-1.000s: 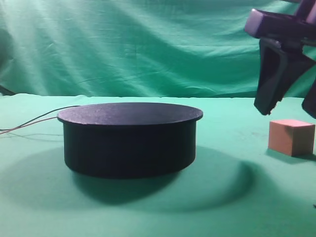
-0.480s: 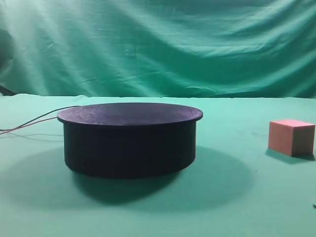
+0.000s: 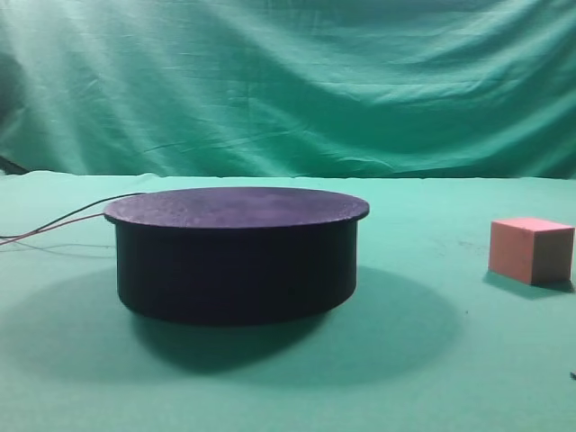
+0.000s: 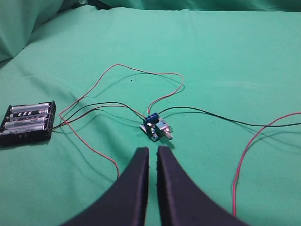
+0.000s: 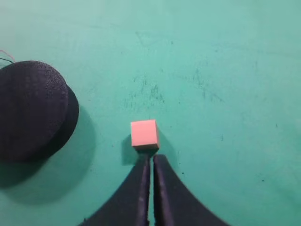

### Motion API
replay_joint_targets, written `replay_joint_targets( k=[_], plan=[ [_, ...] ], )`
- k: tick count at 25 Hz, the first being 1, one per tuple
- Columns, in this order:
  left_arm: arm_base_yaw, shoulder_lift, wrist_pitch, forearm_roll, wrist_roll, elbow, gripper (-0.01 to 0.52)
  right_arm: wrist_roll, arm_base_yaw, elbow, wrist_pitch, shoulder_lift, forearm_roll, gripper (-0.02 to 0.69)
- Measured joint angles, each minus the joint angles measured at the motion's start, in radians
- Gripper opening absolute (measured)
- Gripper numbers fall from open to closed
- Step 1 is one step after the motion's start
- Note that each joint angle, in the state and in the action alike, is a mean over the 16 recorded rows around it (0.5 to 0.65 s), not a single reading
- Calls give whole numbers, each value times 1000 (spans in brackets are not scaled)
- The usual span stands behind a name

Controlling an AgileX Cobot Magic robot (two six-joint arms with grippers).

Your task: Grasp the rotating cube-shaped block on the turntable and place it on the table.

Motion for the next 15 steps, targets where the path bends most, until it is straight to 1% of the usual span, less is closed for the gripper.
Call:
replay_joint_targets(
  k=[6,12,15],
  plan=[
    [0,0,0,0,0,0,0,-79,-120,127,-147,-134,12,0],
    [0,0,0,0,0,0,0,-135,-269,341,-349,-352,41,0],
    [0,0,0,0,0,0,0,-143,-323,445,-421,-470,55,0]
  ],
)
